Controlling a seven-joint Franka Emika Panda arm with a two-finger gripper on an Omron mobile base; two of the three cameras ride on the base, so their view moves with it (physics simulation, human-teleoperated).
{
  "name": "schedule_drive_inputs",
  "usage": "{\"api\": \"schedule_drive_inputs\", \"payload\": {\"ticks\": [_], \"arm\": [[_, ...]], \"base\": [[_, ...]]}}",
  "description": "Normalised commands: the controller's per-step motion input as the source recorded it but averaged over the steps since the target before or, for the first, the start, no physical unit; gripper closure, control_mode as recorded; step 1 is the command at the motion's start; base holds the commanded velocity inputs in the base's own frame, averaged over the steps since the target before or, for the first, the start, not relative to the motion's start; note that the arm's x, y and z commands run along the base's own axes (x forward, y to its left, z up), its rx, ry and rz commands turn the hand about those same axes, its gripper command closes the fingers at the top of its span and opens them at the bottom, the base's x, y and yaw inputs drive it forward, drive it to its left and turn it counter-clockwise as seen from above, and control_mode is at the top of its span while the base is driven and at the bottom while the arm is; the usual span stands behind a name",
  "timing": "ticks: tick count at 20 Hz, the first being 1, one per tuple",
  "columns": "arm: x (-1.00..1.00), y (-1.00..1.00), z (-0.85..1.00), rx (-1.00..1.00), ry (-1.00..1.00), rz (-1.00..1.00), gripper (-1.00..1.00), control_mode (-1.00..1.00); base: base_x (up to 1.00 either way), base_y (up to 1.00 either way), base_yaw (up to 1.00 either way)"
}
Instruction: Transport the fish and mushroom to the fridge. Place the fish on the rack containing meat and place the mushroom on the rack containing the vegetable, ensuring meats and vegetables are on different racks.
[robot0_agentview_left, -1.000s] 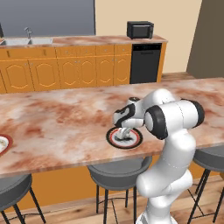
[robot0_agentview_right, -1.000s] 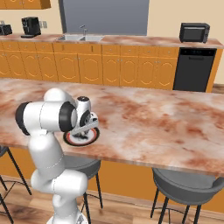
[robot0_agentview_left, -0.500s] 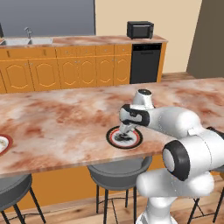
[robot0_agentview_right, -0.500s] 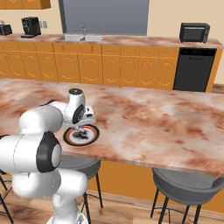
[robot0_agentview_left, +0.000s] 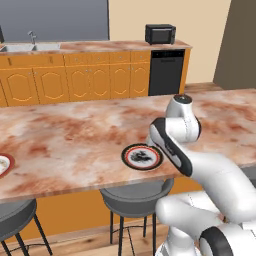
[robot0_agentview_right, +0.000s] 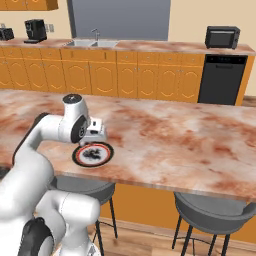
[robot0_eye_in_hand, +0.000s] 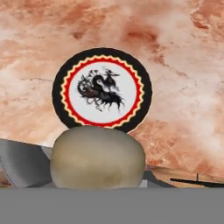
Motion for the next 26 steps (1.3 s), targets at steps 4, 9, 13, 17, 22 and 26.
{"api": "schedule_drive_inputs", "payload": {"ticks": [4,9,13,17,22,26], "arm": [[-0.94,-0.3,0.66,0.05,-0.03,-0.2,1.0,-1.0],[-0.93,-0.09,0.73,0.06,-0.11,-0.05,1.0,-1.0],[-0.75,0.0,0.78,0.03,-0.14,-0.01,1.0,-1.0],[-0.73,0.0,0.86,0.0,-0.2,-0.01,1.0,-1.0],[-0.56,0.0,0.92,0.01,-0.19,-0.01,1.0,-1.0],[-0.57,0.0,0.91,0.02,-0.13,0.0,1.0,-1.0]], "base": [[0.0,0.0,0.0],[0.0,0.0,0.0],[0.0,0.0,0.0],[0.0,0.0,0.0],[0.0,0.0,0.0],[0.0,0.0,0.0]]}}
